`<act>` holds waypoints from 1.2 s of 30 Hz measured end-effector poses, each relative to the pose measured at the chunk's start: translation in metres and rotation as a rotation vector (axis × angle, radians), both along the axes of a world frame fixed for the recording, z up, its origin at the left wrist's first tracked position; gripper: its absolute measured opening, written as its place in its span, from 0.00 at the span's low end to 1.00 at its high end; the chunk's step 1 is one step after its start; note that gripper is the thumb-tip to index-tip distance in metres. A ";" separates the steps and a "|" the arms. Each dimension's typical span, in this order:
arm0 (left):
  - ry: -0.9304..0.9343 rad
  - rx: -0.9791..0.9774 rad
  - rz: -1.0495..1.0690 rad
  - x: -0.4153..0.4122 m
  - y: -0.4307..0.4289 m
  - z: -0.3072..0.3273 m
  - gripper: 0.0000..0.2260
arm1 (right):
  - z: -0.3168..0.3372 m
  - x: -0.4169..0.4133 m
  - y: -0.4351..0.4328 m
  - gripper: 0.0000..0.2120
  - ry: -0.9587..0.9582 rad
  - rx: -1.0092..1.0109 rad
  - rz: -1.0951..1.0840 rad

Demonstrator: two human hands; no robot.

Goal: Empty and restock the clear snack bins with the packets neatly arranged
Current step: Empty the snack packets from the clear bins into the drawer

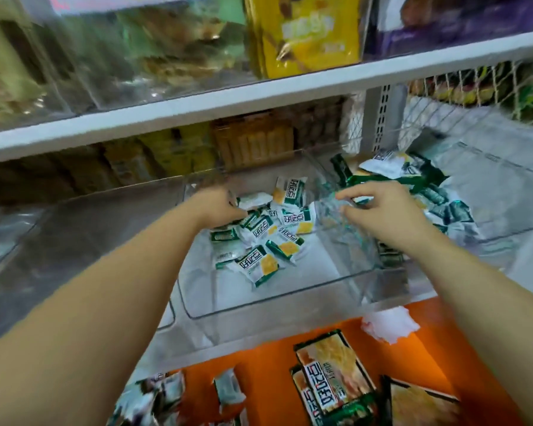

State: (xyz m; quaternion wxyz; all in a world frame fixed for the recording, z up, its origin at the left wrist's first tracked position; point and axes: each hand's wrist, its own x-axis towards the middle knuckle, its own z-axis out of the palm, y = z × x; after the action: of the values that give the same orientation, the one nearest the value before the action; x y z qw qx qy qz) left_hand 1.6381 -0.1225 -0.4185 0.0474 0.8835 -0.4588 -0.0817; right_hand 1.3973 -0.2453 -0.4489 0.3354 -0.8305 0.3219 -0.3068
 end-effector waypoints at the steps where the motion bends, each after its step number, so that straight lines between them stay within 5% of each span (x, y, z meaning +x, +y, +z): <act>1: 0.004 0.037 0.011 0.004 -0.008 -0.003 0.11 | -0.001 0.000 -0.001 0.09 -0.009 0.004 0.005; 5: 0.018 0.022 0.014 0.015 -0.027 -0.014 0.34 | -0.007 -0.002 -0.003 0.09 -0.034 0.002 0.032; 16: 0.221 0.004 -0.271 -0.018 -0.023 -0.034 0.42 | -0.009 -0.003 -0.002 0.11 -0.077 0.069 0.080; 31: -0.006 -0.176 -0.319 -0.055 0.018 -0.047 0.32 | 0.000 -0.005 0.008 0.11 -0.072 0.075 0.048; 36: -0.020 -0.221 -0.418 -0.051 0.016 -0.052 0.16 | -0.001 -0.004 0.009 0.11 -0.081 0.082 0.047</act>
State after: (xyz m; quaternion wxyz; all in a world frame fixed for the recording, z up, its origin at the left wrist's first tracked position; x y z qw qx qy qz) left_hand 1.5874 -0.1063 -0.4707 0.1214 0.7596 -0.6383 -0.0304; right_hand 1.3933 -0.2359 -0.4500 0.3890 -0.8103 0.3006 -0.3189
